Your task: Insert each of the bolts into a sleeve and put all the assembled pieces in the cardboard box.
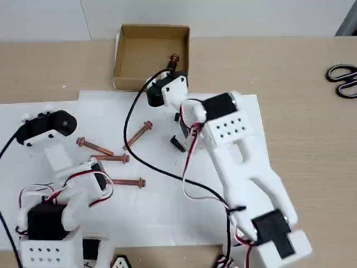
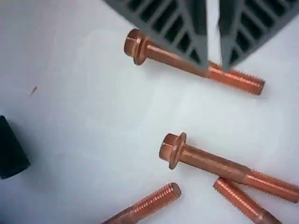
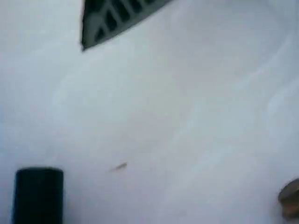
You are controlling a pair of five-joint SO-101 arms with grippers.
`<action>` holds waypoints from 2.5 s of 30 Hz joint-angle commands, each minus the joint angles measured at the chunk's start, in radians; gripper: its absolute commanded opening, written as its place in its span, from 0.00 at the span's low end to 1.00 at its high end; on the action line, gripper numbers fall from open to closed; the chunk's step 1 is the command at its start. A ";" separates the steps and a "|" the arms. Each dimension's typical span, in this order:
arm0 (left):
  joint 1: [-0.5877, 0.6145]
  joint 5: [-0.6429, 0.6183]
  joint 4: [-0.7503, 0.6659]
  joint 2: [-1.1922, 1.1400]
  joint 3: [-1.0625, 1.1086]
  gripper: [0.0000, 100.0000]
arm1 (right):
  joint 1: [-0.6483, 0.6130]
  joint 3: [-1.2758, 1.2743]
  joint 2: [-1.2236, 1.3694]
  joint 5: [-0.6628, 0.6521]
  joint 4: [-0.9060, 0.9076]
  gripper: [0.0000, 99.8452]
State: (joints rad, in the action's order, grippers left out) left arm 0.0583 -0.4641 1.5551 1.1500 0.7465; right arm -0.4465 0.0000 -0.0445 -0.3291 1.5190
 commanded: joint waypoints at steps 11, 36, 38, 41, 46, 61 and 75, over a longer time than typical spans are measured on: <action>0.008 0.011 0.026 0.011 -0.064 0.01 | -0.018 0.011 0.189 0.000 -0.189 0.17; 0.008 0.011 0.026 0.011 -0.065 0.01 | -0.068 0.012 0.410 0.017 -0.380 0.17; 0.008 0.011 0.026 0.011 -0.065 0.01 | -0.067 0.014 0.433 0.017 -0.387 0.17; 0.008 0.011 0.026 0.011 -0.065 0.01 | -0.067 0.014 0.463 0.011 -0.409 0.17; 0.008 0.011 0.026 0.011 -0.065 0.01 | -0.067 0.034 0.503 0.011 -0.426 0.17; 0.008 0.011 0.026 0.011 -0.064 0.01 | -0.067 0.176 0.552 0.020 -0.314 0.02; 0.008 0.011 0.026 0.011 -0.065 0.01 | -0.068 0.384 0.384 0.123 0.025 0.00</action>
State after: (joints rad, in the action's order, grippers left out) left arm 0.0583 -0.4641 1.5796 1.1500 0.7234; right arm -0.5171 0.3023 0.4572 -0.2294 1.4668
